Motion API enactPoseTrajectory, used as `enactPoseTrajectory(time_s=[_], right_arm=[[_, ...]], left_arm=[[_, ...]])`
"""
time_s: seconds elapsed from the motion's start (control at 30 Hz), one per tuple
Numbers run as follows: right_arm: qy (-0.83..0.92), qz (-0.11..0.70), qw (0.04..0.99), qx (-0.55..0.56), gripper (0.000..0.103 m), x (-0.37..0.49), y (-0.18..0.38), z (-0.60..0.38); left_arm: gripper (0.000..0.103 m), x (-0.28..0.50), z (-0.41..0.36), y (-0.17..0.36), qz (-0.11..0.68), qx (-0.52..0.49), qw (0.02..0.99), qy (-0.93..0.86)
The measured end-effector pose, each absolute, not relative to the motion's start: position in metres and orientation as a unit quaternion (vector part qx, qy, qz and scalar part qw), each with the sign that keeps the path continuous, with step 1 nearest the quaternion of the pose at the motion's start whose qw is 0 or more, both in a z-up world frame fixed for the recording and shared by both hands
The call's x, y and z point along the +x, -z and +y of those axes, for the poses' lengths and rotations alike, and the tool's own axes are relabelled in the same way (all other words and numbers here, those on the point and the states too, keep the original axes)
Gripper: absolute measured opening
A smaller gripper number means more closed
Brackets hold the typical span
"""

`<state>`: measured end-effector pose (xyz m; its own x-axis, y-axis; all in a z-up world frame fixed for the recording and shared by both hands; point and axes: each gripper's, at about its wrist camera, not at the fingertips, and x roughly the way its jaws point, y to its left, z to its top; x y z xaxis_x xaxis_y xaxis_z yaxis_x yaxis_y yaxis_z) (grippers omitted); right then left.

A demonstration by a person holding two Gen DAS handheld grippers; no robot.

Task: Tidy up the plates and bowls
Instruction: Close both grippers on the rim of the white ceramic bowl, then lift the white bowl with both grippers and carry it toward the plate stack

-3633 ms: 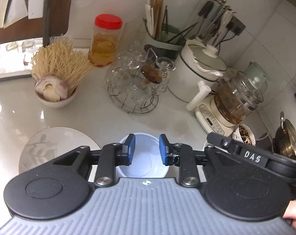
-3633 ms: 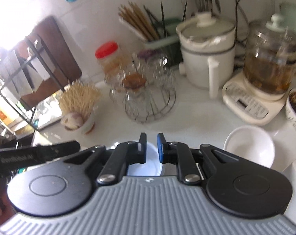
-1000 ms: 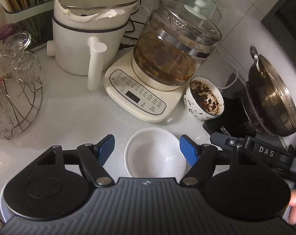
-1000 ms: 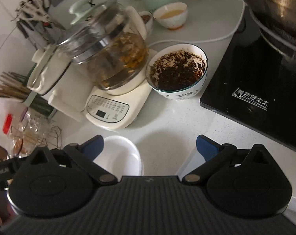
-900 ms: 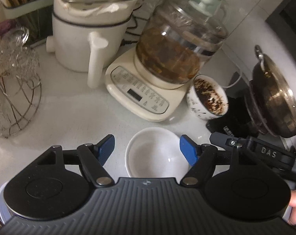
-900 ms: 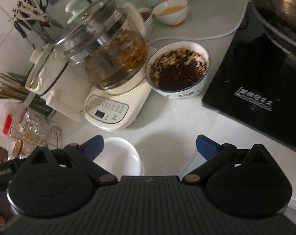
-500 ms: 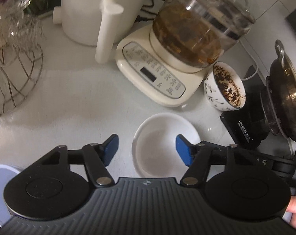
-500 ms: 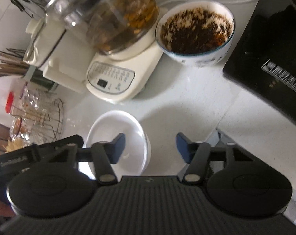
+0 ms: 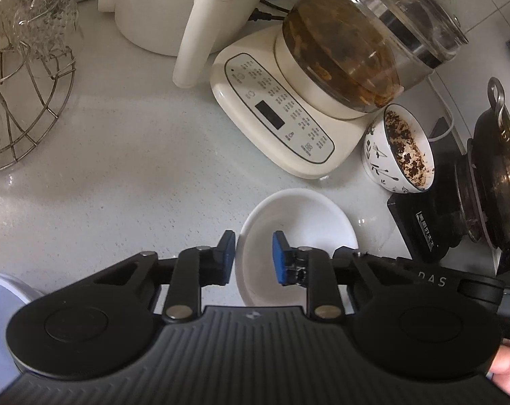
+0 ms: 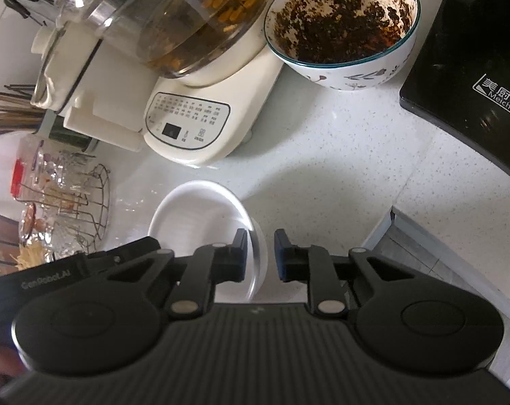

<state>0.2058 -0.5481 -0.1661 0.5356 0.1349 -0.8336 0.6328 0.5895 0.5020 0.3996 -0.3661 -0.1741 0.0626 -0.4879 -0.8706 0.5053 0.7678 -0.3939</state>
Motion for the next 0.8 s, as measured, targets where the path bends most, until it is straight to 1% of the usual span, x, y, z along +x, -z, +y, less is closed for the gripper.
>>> enactPoseTrajectory(time_s=[0.17,0.53,0.8], right_arm=[[0.156,0.454,0.767,0.426,0.016,0.209,0.169,-0.545],[0.156,0.444,0.782,0.408,0.016,0.202,0.157,-0.538],[0.147,0.43,0.798,0.396,0.016,0.198,0.138,-0.525]], left_arm=[[0.026,0.401,-0.364,0.174,0.596,0.0,0.724,0.348],[0.027,0.398,-0.356,0.17,0.589,-0.017,0.724,0.359],[0.027,0.392,-0.337,0.149,0.575,-0.028,0.732,0.366]])
